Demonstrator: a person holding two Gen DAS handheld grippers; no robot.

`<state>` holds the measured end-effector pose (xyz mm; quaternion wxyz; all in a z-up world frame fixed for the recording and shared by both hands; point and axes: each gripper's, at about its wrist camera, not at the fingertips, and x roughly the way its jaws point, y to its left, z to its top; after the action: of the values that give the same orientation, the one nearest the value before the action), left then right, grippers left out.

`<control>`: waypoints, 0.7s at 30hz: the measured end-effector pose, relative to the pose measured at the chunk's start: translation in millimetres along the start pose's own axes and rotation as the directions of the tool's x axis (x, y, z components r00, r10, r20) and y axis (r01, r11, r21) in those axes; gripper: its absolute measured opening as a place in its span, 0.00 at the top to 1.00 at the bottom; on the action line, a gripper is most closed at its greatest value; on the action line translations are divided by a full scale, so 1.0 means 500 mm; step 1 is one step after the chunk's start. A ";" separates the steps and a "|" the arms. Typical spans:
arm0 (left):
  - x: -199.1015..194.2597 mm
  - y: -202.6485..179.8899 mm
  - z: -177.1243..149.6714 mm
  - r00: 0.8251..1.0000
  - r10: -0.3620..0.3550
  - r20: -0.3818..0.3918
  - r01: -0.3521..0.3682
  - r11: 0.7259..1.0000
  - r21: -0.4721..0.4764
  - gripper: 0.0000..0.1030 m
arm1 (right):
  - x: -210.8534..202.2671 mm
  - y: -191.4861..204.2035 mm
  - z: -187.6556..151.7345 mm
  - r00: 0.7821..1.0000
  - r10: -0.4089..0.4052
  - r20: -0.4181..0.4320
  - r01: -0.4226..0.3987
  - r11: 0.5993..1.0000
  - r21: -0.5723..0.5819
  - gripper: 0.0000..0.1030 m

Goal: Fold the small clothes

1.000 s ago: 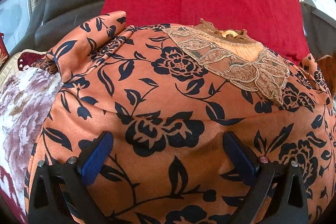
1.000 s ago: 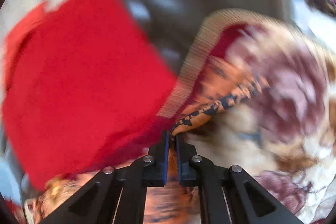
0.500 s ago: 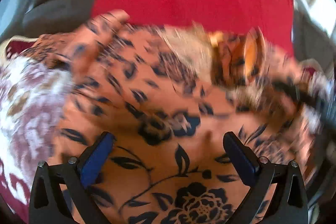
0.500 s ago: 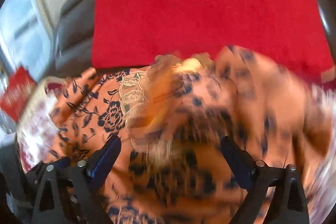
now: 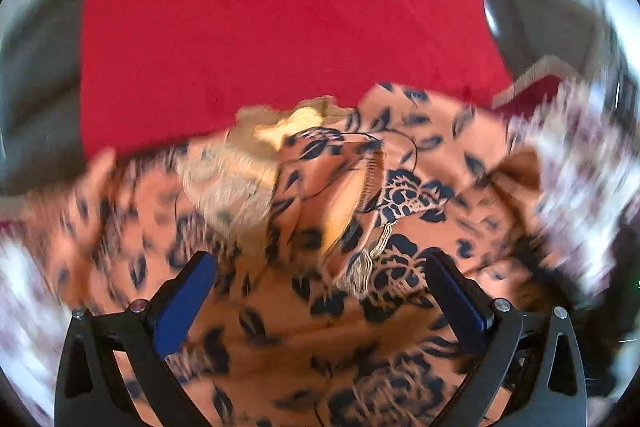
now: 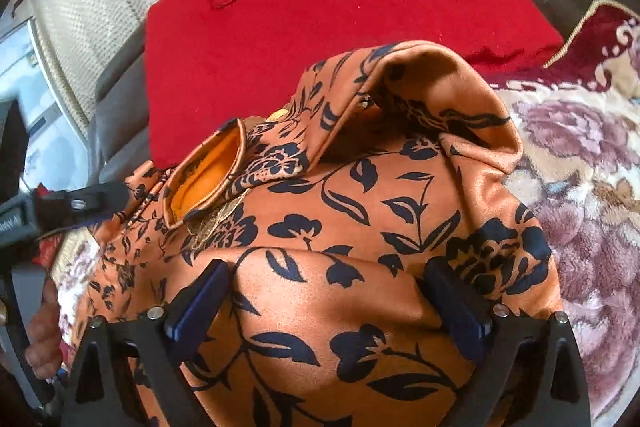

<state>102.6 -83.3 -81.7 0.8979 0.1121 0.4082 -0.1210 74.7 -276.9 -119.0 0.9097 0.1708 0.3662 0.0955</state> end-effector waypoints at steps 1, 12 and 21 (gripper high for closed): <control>0.019 -0.019 0.005 0.999 0.043 -0.018 -0.042 0.998 0.056 0.00 | 0.000 -0.002 0.001 1.000 0.009 0.001 -0.009 1.000 0.006 0.03; 0.054 0.324 -0.038 0.998 -0.027 -0.061 -0.008 0.853 -0.522 0.92 | -0.012 -0.028 -0.011 0.996 0.085 0.038 -0.087 0.995 0.054 0.03; 0.086 0.399 -0.109 0.989 -0.105 -0.104 0.023 0.806 -0.591 0.92 | -0.014 -0.028 -0.003 0.996 0.088 0.000 -0.088 0.995 0.055 0.02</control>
<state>153.1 116.5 -129.0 0.8550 -0.1773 0.4873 -0.0113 69.2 -291.7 -120.9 0.8992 0.2114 0.3618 0.1257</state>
